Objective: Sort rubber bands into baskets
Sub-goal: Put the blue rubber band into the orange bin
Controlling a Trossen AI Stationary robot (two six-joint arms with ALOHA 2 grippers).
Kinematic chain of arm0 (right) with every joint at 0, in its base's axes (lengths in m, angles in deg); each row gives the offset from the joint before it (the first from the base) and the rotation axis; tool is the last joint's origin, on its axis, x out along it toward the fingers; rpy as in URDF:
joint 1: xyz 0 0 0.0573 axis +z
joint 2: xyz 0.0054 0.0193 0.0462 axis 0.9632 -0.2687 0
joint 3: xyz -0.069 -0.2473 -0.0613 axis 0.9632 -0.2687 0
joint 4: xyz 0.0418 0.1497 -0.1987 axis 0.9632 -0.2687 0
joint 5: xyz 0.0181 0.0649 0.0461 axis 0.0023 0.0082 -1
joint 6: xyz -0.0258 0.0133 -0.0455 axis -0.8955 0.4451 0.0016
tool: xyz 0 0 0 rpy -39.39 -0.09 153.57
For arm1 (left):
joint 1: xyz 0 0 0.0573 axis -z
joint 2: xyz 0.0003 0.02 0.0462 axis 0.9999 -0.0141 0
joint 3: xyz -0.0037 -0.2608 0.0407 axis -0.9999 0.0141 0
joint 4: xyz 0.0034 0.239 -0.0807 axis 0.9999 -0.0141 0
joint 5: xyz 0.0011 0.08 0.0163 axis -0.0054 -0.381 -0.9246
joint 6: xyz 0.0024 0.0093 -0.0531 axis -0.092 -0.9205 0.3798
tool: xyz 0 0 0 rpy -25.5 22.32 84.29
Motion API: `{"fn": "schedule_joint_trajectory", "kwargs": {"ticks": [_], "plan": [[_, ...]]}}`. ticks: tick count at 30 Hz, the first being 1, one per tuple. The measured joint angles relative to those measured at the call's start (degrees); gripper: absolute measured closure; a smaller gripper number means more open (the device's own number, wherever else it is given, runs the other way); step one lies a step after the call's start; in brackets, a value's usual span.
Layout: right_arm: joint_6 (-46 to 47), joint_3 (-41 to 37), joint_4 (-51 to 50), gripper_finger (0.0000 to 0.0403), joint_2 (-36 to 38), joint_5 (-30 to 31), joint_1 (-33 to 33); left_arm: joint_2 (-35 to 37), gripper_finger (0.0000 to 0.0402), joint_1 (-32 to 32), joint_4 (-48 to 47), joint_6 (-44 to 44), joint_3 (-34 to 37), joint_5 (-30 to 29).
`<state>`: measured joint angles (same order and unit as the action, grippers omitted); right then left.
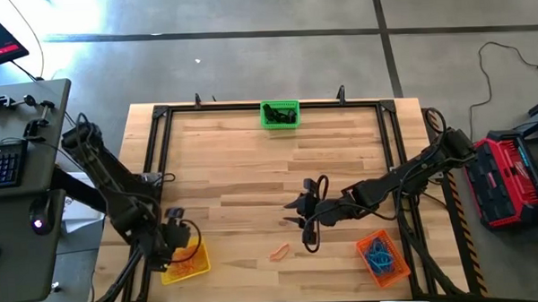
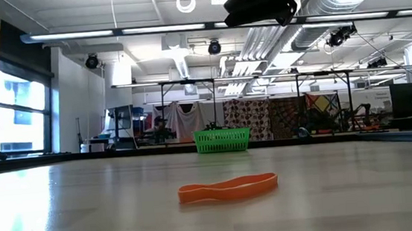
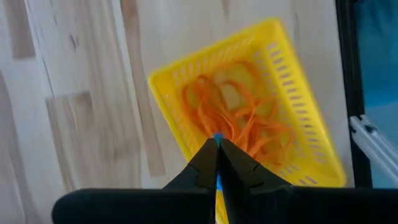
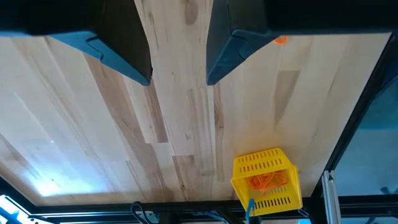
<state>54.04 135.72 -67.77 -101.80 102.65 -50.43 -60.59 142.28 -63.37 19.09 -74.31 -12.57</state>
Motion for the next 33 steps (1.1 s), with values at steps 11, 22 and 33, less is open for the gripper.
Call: {"fn": "schedule_joint_trajectory", "kwargs": {"ticks": [11, 22, 33], "plan": [[0.0, 0.0, -0.9, 0.0263, 0.0, 0.1, 0.0, -2.1, 0.0401, 2.8, 9.2, 3.7, 4.8, 3.2], [-0.2, 0.0, -1.7, 0.0263, 0.0, 0.3, 0.0, -11.4, 0.0401, 2.8, 11.7, 2.1, 5.6, 7.7], [0.3, -0.1, -2.1, 0.0263, 0.0, 0.4, 0.0, -9.7, 0.0401, 0.8, 8.0, 0.6, -2.0, 4.9]]}}
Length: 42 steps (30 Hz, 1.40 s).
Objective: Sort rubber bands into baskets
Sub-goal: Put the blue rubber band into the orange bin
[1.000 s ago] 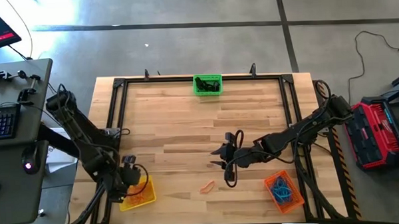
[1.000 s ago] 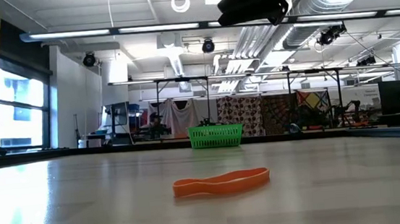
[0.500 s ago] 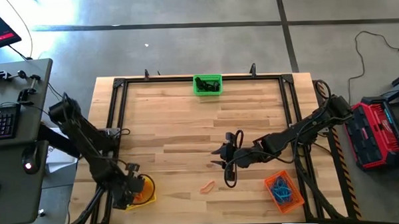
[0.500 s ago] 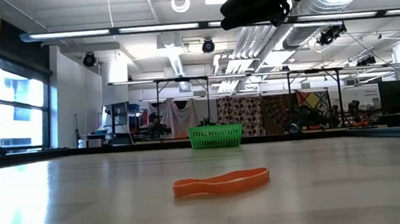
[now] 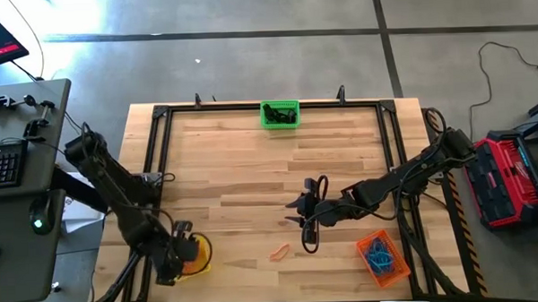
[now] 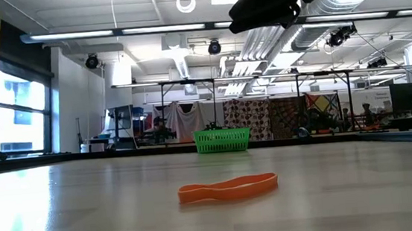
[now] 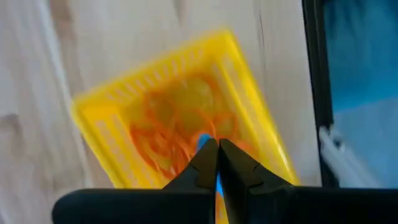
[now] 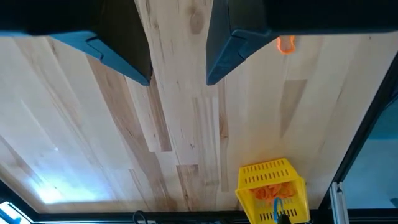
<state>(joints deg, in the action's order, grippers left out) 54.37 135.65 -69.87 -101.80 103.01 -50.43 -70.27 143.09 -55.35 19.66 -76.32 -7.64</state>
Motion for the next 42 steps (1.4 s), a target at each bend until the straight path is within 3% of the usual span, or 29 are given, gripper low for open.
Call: {"fn": "schedule_joint_trajectory", "kwargs": {"ticks": [8, 15, 20, 31, 37, 42], "plan": [[-0.5, 0.0, 0.1, 0.0259, 0.0, 2.9, 0.4, 1.1, 0.0401, -9.2, 1.8, 1.1, -0.5, -7.3], [-3.6, 0.0, 7.0, 0.0234, -3.7, 3.1, 0.5, 1.1, 0.0401, -20.5, 19.5, -6.8, -0.5, -13.0], [-4.0, 0.0, 12.6, 0.0221, -6.5, 3.1, 0.5, 1.1, 0.0401, -26.5, 32.0, -14.8, -0.5, -13.1], [-8.5, 0.0, 21.4, 0.0221, -7.0, 3.4, 0.8, 1.1, 0.0401, -31.5, 42.3, -21.7, -0.5, -12.9], [-12.3, 0.0, 24.3, 0.0252, -7.0, 4.9, 0.7, 1.1, 0.0401, -31.9, 43.8, -23.1, -0.5, -12.9], [-13.6, 0.0, 25.5, 0.0327, -7.0, 4.8, 0.4, 1.1, 0.0401, -32.4, 45.4, -24.9, -0.5, -12.9]]}}
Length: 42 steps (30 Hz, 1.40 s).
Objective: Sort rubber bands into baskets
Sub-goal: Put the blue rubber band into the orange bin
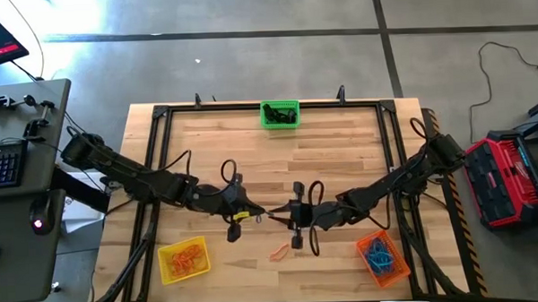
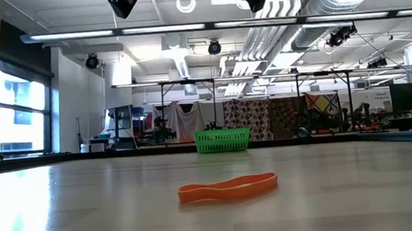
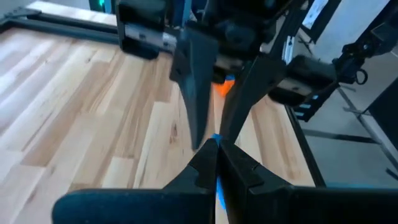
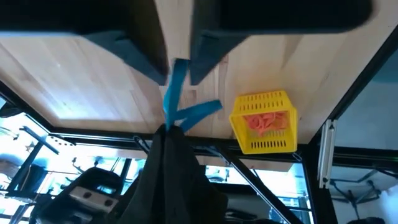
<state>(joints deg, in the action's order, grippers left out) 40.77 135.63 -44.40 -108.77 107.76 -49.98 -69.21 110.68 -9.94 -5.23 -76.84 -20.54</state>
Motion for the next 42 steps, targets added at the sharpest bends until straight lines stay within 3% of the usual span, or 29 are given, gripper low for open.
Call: {"fn": "schedule_joint_trajectory", "kwargs": {"ticks": [4, 10, 16, 22, 31, 35, 42], "plan": [[-0.2, 0.0, -0.2, 0.0392, 0.0, -0.6, -0.2, 0.0, 0.0401, -0.1, 1.3, -1.5, 0.0, 0.5], [-0.4, 0.0, -0.8, 0.0395, 0.6, -0.1, 0.2, 0.0, 0.0393, -0.1, 1.2, -3.1, 0.0, 0.6], [5.8, 0.0, -9.2, 0.0400, 5.5, 0.7, 1.4, 0.0, 0.0350, 0.0, -1.9, -7.5, 0.0, 1.0], [18.6, 0.0, -27.4, 0.0401, 13.3, 0.2, 4.2, 0.0, 0.0294, 0.1, -1.5, -8.5, 1.0, 1.6], [42.1, 0.0, -55.1, 0.0402, 21.2, -1.3, 11.4, 0.0, 0.0250, -1.1, 20.4, -9.3, 11.6, 8.1], [53.0, 1.9, -66.8, 0.0402, 21.9, -3.0, 14.8, 0.0, 0.0250, -2.2, 23.9, -8.7, 14.0, 8.0], [72.0, 8.8, -84.7, 0.0402, 19.4, -14.8, 20.9, 0.0, 0.0250, -2.8, 23.9, -8.3, 14.2, 7.8]]}}
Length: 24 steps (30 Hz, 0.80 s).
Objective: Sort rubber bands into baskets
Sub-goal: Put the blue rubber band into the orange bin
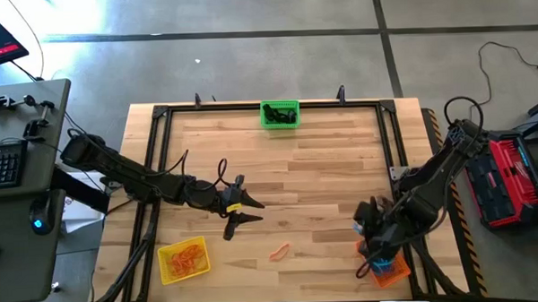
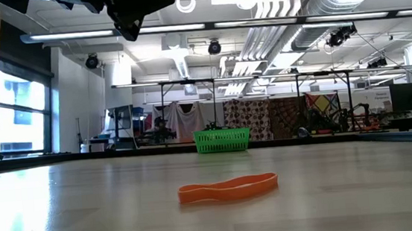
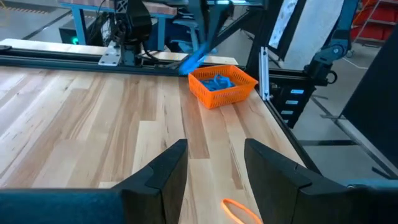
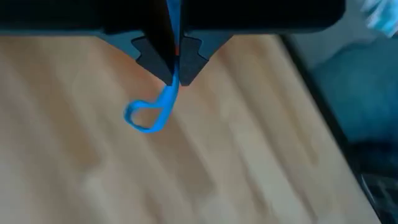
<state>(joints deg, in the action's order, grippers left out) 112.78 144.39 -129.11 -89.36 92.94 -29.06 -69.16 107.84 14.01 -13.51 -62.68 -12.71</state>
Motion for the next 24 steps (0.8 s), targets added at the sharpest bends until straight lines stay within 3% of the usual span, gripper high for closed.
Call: {"fn": "schedule_joint_trajectory", "kwargs": {"ticks": [9, 17, 24], "plan": [[19.9, 0.5, -1.0, 0.0403, -4.8, -24.4, 6.3, 0.0, 0.0250, 0.2, 1.7, -0.3, 0.0, 0.0], [23.6, 0.5, -1.1, 0.0403, -10.1, -26.1, 8.5, 0.0, 0.0250, 0.2, 2.9, -0.9, 0.0, 0.0], [18.4, 0.5, 1.8, 0.0403, -14.9, -30.4, 8.2, -0.4, 0.0250, 0.2, 2.9, -0.8, 0.0, -0.1]]}}
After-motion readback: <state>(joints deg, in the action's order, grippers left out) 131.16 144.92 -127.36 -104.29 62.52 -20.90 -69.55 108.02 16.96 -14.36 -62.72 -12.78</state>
